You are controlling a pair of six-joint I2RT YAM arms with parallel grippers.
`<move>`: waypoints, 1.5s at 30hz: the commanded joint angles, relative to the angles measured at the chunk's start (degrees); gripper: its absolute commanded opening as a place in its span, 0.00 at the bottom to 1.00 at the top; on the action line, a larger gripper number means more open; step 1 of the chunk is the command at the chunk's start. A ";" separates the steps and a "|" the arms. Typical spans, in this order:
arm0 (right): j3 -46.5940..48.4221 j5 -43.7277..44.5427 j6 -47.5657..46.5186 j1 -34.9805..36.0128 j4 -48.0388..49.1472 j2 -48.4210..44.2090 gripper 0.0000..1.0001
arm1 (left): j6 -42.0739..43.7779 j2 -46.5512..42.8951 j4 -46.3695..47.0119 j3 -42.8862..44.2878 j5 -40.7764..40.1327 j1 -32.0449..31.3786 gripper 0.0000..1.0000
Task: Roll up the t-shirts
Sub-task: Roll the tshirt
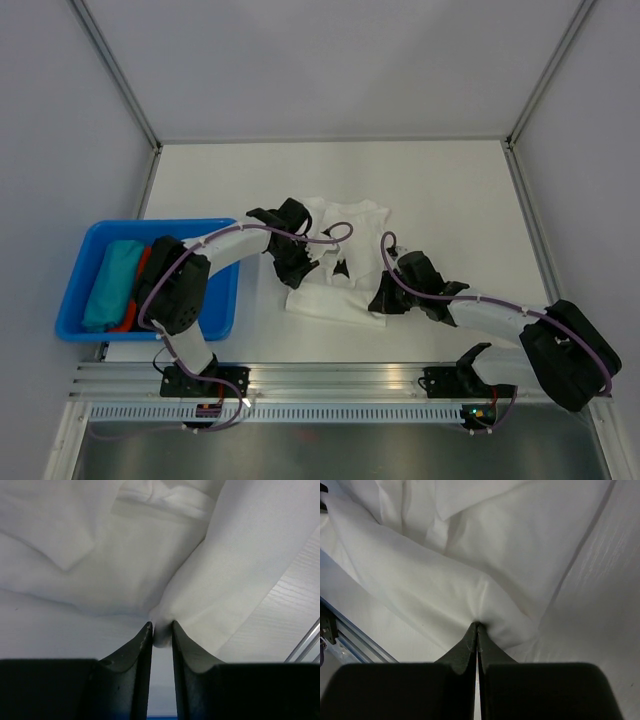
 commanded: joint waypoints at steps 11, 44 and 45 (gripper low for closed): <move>-0.53 1.80 3.06 -0.46 2.91 0.25 0.00 | 5.17 -16.49 7.14 -2.56 -8.27 1.33 0.39; 10.72 1.52 -10.28 -0.72 -7.54 -9.34 0.34 | 0.26 -19.76 23.86 -29.46 -21.29 -20.21 0.02; 10.81 2.93 -11.34 -0.72 -9.20 -10.30 0.36 | -0.09 -20.63 22.99 -29.37 -20.41 -19.69 0.02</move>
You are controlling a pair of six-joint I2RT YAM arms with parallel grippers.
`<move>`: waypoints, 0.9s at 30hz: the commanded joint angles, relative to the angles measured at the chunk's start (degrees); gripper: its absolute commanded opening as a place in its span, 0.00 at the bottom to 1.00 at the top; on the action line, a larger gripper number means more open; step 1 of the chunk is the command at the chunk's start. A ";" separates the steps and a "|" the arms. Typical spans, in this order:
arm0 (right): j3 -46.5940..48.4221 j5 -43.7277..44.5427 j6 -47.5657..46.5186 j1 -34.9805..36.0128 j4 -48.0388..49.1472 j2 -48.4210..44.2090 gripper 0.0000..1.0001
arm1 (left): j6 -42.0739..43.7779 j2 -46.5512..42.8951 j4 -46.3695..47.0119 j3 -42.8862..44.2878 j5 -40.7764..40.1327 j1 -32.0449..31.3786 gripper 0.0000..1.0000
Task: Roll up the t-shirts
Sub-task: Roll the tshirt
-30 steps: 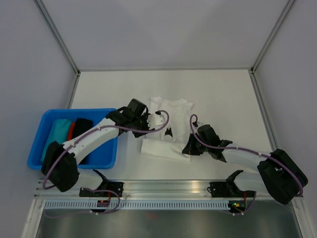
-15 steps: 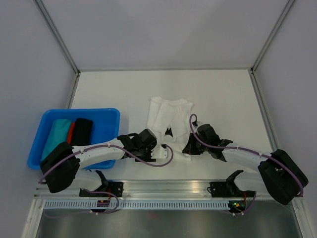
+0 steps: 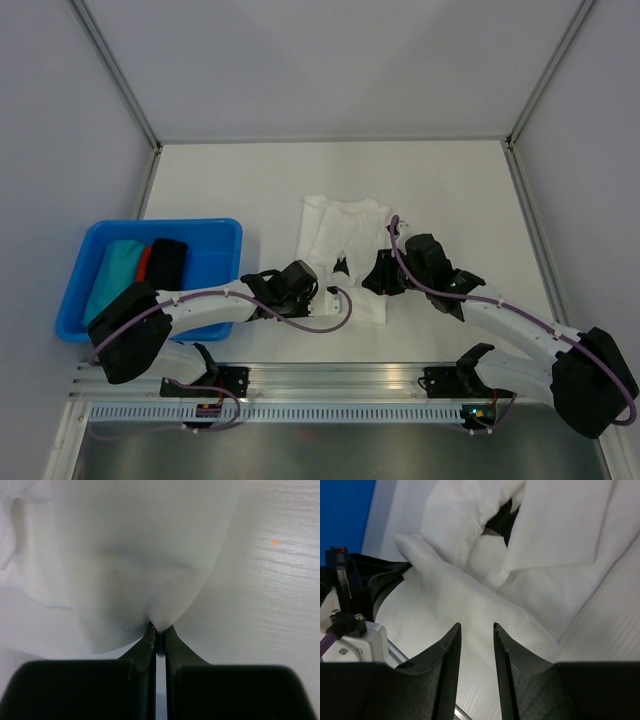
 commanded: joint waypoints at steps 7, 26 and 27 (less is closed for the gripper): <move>1.31 6.14 -28.81 -0.11 -3.88 -13.56 0.44 | -5.19 -2.66 -8.82 1.43 17.62 6.11 0.02; -7.65 21.84 -61.50 31.77 -7.34 -9.28 0.61 | -6.25 1.02 -13.67 7.76 21.41 12.89 0.02; -7.22 22.38 -61.94 32.31 -6.18 -6.14 0.62 | -6.16 1.55 -14.11 8.03 21.59 12.89 0.02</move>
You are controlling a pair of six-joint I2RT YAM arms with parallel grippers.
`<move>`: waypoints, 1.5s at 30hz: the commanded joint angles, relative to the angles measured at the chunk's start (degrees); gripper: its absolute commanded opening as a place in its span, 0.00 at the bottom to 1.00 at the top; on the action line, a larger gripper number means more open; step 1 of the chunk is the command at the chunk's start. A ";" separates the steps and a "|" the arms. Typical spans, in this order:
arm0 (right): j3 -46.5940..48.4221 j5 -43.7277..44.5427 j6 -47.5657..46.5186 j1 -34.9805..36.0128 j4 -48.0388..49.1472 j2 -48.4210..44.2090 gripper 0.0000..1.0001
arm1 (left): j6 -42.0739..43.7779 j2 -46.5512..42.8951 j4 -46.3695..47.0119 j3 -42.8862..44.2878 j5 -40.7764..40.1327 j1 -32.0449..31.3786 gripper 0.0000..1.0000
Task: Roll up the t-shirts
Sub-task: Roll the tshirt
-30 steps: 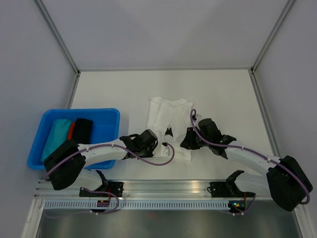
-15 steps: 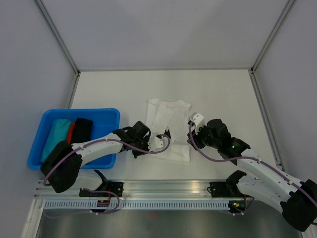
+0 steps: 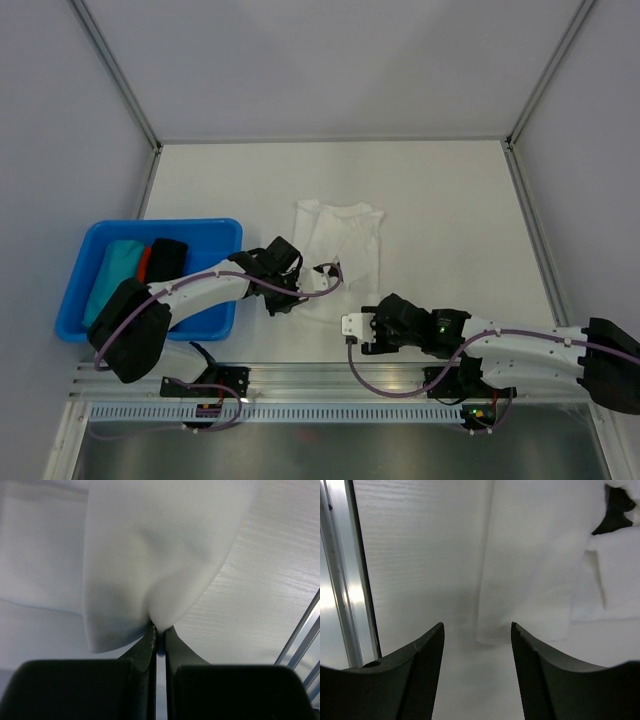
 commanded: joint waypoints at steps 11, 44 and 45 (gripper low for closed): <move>0.00 15.58 2.12 3.45 9.81 16.08 0.46 | -0.25 -0.44 -2.40 1.43 3.05 0.47 0.02; 18.46 -31.64 4.48 -33.19 -8.04 21.52 0.29 | 14.87 18.97 -27.37 21.11 21.51 13.04 0.04; 18.37 -31.28 5.10 -33.81 -7.68 21.52 0.29 | 14.61 19.42 -27.37 21.81 21.69 13.04 0.05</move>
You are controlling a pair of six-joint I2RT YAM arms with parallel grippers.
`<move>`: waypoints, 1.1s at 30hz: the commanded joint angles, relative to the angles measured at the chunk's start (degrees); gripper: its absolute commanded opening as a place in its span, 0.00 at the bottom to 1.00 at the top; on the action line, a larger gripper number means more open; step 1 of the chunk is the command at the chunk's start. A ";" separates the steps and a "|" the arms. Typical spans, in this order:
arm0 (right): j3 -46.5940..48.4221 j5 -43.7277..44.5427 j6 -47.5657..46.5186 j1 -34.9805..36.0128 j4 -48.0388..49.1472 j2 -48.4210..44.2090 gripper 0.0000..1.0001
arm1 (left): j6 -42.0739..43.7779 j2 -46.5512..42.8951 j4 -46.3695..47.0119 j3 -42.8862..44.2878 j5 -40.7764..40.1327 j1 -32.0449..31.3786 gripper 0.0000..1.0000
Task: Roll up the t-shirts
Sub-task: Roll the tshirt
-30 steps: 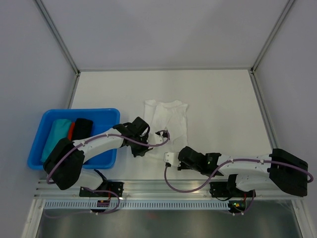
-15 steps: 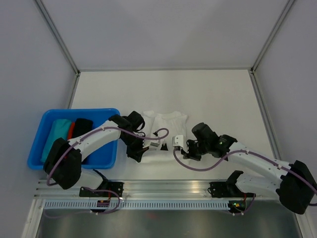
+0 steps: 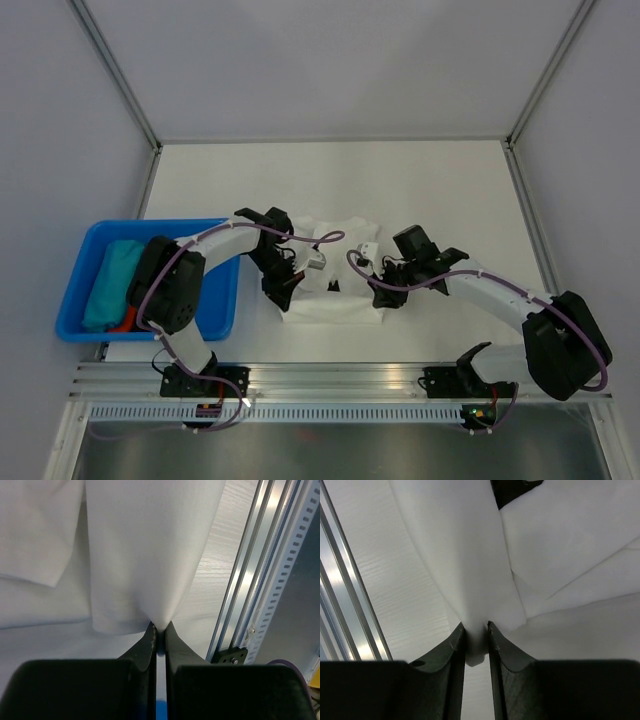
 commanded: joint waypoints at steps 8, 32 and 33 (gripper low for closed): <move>2.11 -2.68 13.73 -10.32 5.89 -5.14 0.46 | 1.23 4.04 0.48 5.35 1.06 0.65 0.04; -26.10 -4.36 43.09 -10.14 47.54 -15.09 0.70 | 4.12 7.12 -0.39 5.52 1.32 2.85 0.02; -25.84 -4.10 43.00 -9.88 49.11 -14.39 0.70 | 4.30 6.95 -0.48 5.70 1.24 2.85 0.02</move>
